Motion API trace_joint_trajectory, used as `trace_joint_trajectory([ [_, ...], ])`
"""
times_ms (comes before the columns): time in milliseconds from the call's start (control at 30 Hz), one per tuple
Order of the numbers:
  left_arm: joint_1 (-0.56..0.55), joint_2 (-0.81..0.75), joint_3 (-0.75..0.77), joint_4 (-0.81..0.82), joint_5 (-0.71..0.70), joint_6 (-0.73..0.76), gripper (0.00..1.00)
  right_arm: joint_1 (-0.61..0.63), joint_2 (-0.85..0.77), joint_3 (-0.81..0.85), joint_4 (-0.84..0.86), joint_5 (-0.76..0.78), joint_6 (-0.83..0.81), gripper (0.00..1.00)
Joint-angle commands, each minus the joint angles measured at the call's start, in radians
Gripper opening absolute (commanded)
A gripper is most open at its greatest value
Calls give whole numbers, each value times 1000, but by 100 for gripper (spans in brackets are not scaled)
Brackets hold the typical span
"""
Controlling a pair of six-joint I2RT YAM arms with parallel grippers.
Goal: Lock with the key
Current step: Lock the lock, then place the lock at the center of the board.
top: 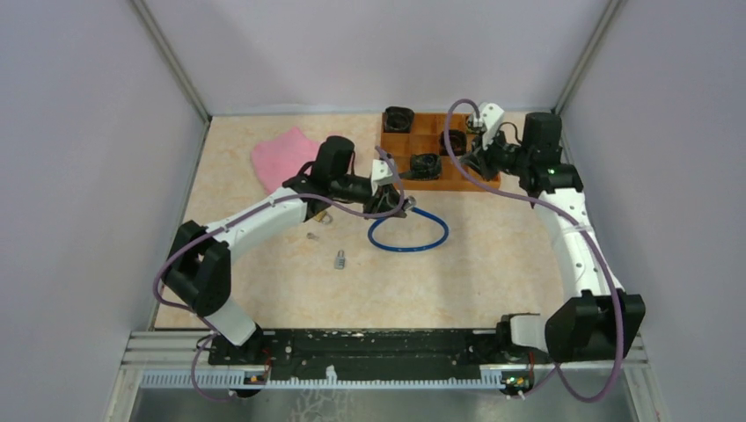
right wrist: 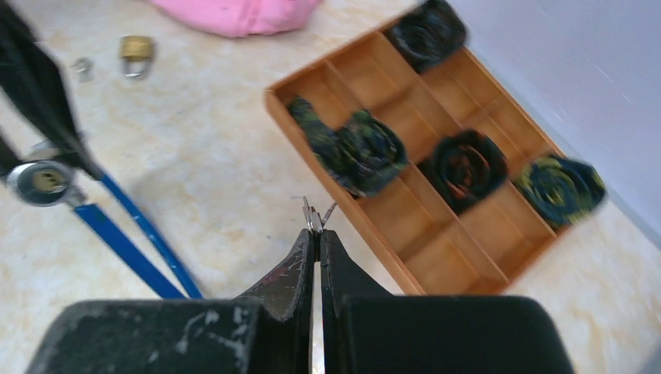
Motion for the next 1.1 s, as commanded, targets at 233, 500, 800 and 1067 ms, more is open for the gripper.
trace_joint_trajectory([
  [233, 24, -8, 160, 29, 89, -386, 0, -38, -185, -147, 191, 235, 192, 0],
  [500, 54, 9, 162, 130, -8, -726, 0, -38, -254, -191, 63, 202, 106, 0],
  [800, 121, 126, 104, 364, 16, -1063, 0, -38, -306, -205, -87, 78, 34, 0],
  [1067, 183, 344, 33, 643, 75, -1358, 3, 16, -294, -256, -239, -59, -74, 0],
])
